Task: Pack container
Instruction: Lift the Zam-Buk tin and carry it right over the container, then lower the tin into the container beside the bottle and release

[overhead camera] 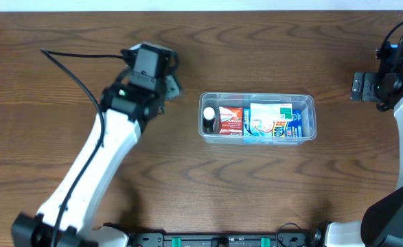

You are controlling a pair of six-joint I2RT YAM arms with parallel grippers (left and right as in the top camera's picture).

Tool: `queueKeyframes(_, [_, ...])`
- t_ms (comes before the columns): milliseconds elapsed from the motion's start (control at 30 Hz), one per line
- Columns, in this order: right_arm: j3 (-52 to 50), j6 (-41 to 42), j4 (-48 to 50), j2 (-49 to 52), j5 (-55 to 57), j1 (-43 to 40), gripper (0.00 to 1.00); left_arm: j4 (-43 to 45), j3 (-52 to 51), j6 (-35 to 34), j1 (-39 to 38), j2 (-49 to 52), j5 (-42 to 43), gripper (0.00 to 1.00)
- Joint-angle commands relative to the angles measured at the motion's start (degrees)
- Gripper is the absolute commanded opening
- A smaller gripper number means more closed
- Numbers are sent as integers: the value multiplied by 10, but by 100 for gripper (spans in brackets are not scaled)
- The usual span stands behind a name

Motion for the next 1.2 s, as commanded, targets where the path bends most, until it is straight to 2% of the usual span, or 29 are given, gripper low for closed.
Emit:
queueKeyframes(0, [2,8,1,-13,3,-2,99,6,7,10,-45,-30,7,62])
queueKeyframes(333, [2,8,1,-13,3,-2,99,36,7,10,-196,-21,7,61])
queueKeyframes(533, [2,8,1,-13,3,-2,99,67,7,10,-253,7,7,60])
queueKeyframes(1033, [2,8,1,-13,3,-2,99,82,7,10,-275,127,2,60])
queueKeyframes(1167, [2,8,1,-13,3,-2,99,88,7,10,-275,158,-21,60])
